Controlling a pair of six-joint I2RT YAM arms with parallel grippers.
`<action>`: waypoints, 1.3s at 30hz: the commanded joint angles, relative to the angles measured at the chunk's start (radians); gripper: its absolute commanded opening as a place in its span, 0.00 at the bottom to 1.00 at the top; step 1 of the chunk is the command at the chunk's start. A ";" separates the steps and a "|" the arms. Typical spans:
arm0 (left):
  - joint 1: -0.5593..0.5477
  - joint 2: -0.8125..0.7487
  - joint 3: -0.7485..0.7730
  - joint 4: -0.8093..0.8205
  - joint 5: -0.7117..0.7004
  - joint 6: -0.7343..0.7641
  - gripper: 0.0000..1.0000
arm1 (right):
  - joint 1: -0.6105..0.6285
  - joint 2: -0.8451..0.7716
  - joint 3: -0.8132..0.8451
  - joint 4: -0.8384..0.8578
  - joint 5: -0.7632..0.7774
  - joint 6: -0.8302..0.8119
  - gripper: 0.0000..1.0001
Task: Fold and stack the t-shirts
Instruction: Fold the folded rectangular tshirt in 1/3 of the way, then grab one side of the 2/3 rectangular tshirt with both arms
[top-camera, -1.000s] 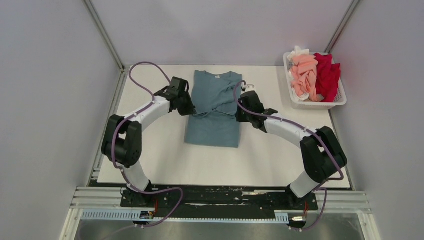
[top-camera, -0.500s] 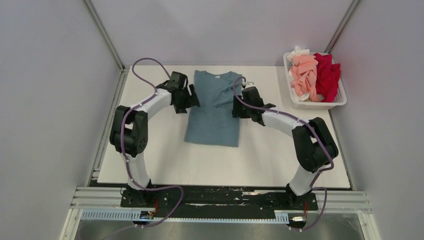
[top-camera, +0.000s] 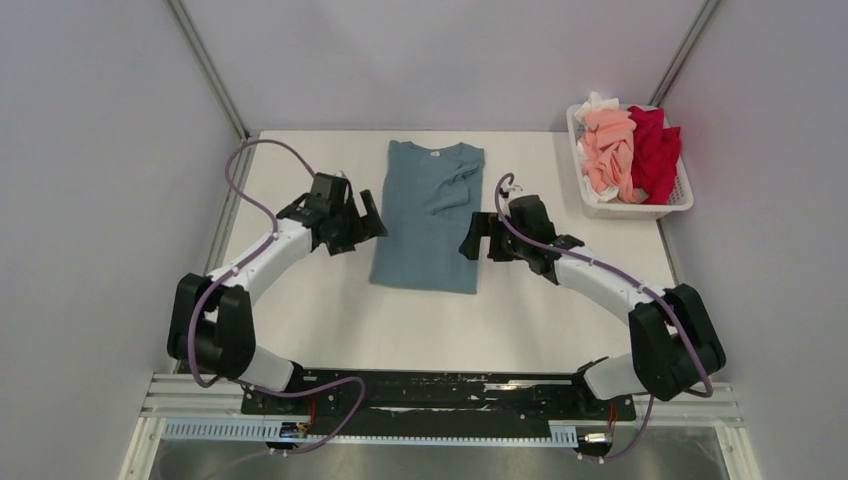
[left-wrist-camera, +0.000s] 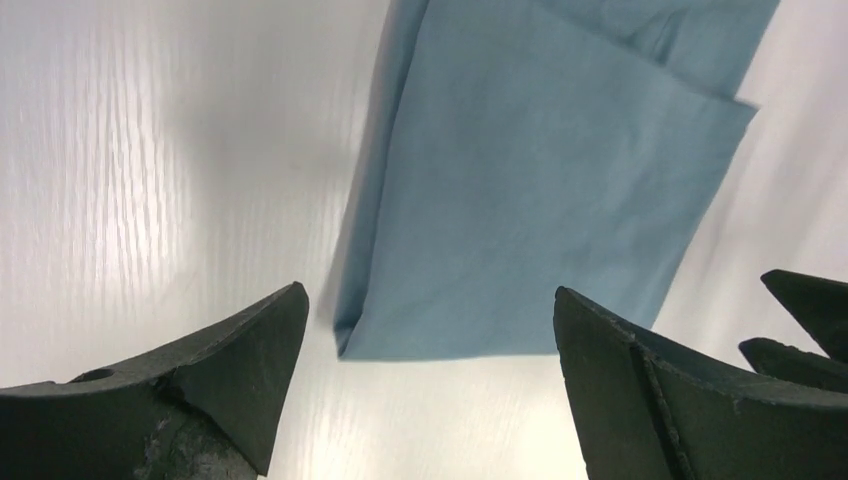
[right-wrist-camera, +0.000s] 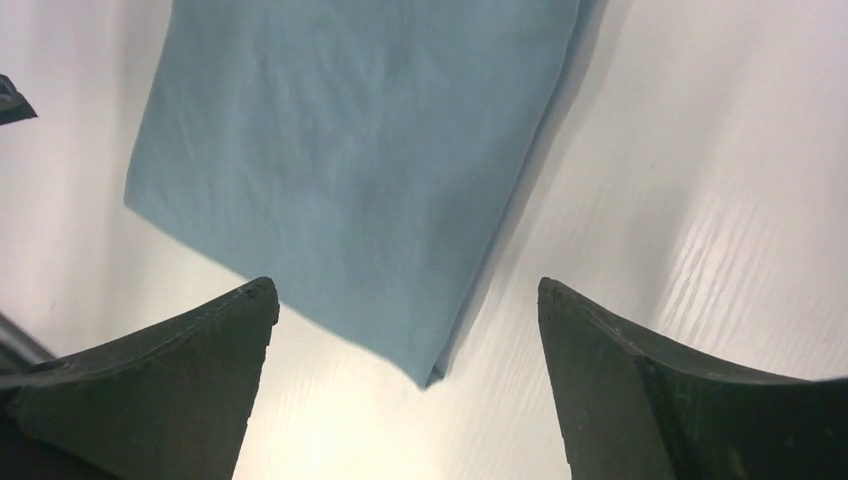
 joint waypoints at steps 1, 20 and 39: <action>0.003 -0.125 -0.195 0.079 0.099 -0.065 1.00 | 0.022 -0.095 -0.125 0.005 -0.106 0.125 1.00; 0.003 0.017 -0.356 0.181 0.161 -0.121 0.57 | 0.063 -0.090 -0.277 0.054 -0.102 0.252 1.00; 0.003 0.083 -0.372 0.214 0.171 -0.131 0.00 | 0.129 0.001 -0.273 0.096 0.061 0.357 0.66</action>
